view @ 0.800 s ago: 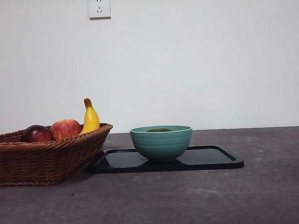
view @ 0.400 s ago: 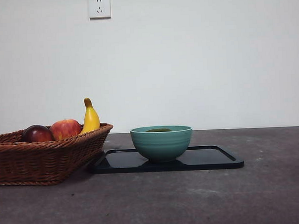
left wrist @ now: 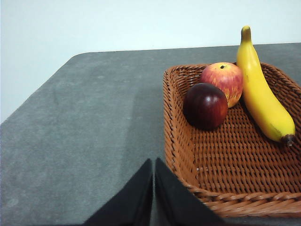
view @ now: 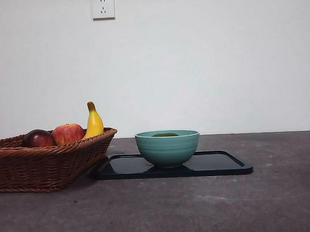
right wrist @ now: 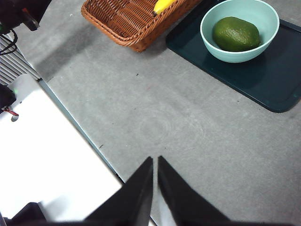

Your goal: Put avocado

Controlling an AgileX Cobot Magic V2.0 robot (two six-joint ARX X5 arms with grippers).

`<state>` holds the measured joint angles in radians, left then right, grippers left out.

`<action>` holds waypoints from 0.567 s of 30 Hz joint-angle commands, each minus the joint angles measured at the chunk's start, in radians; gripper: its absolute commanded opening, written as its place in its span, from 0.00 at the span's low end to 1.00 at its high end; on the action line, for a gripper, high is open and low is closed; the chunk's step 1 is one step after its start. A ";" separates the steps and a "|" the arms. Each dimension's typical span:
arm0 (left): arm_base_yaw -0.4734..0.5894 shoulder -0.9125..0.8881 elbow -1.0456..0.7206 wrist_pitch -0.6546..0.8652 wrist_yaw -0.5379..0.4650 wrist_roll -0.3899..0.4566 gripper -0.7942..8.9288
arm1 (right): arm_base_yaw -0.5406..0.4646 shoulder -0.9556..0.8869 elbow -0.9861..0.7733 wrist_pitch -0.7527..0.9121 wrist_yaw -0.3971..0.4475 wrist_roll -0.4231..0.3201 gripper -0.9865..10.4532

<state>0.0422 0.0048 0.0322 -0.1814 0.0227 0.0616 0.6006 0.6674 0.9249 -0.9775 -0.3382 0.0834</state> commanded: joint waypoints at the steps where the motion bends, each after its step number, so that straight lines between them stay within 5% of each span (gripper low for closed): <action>1: 0.003 -0.002 -0.021 -0.006 -0.002 -0.007 0.09 | 0.006 0.003 0.010 0.009 -0.002 0.006 0.09; 15: 0.003 -0.002 -0.021 -0.006 -0.002 -0.007 0.09 | -0.006 -0.004 0.010 0.006 -0.002 0.006 0.09; 17: 0.003 -0.002 -0.021 -0.006 -0.002 -0.007 0.09 | -0.041 -0.021 0.010 0.012 -0.001 -0.046 0.09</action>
<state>0.0422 0.0048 0.0322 -0.1814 0.0231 0.0608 0.5625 0.6495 0.9249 -0.9760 -0.3405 0.0727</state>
